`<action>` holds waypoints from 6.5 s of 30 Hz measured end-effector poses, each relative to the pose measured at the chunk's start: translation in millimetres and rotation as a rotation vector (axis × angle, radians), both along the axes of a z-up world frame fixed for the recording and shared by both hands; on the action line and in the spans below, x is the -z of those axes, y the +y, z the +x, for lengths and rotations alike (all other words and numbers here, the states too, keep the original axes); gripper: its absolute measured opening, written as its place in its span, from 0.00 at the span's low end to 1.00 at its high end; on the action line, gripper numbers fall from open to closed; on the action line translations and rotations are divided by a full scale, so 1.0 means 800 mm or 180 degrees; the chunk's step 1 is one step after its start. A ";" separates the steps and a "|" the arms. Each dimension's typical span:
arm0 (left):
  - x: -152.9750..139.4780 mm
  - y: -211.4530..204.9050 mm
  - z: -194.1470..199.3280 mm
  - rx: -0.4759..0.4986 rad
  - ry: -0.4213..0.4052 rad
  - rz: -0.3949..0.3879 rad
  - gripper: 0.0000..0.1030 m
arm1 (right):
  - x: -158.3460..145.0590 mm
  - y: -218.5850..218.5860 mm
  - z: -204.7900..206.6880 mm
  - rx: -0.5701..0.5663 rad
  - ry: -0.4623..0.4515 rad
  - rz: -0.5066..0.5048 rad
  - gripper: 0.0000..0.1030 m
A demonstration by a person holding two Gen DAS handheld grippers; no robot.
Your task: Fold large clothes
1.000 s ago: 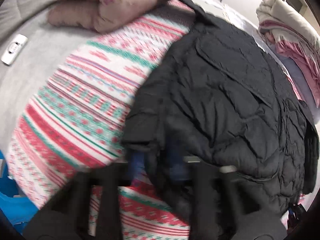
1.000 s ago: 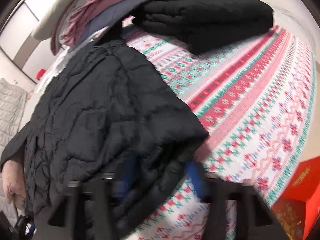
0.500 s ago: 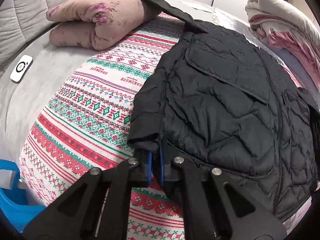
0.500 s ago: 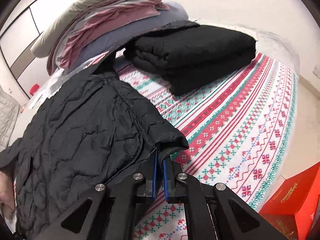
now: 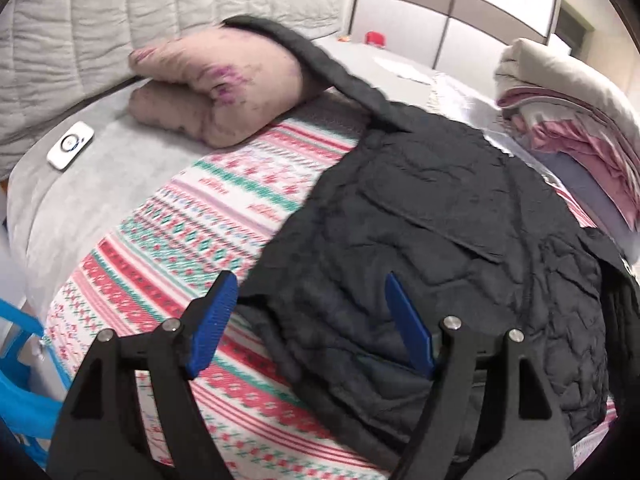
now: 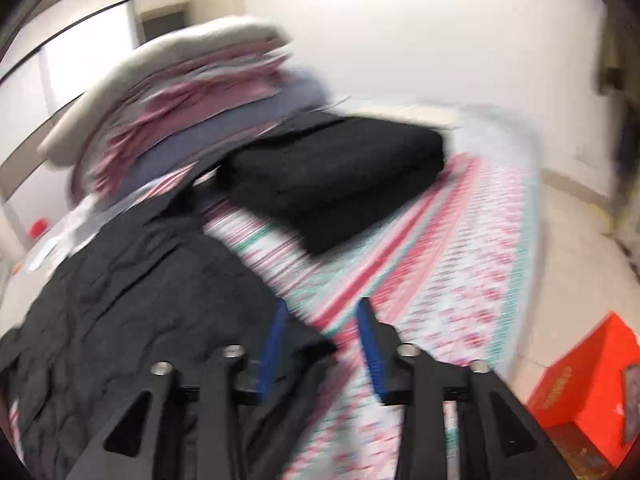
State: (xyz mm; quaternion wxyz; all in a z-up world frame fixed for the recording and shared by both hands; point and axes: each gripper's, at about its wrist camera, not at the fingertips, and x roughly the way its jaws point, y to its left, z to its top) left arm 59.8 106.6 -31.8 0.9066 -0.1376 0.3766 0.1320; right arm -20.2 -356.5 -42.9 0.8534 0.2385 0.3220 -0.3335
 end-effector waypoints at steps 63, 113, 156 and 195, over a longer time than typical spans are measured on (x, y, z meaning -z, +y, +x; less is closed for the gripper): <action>0.059 -0.122 0.171 0.0790 0.0760 -0.0287 0.88 | -0.046 -0.392 0.339 0.0306 0.0105 -0.0067 0.03; 0.045 -0.068 0.184 0.0497 0.0576 -0.0367 0.88 | -0.005 0.139 0.409 -0.2240 0.0615 0.0561 0.58; -0.065 0.213 0.405 -0.0912 0.0515 0.0048 0.88 | 0.021 0.129 0.267 -0.2034 0.0462 0.0108 0.80; -0.120 -0.215 0.349 0.1566 -0.0738 0.1258 0.09 | 0.017 0.068 0.260 -0.1262 0.1109 -0.0742 0.80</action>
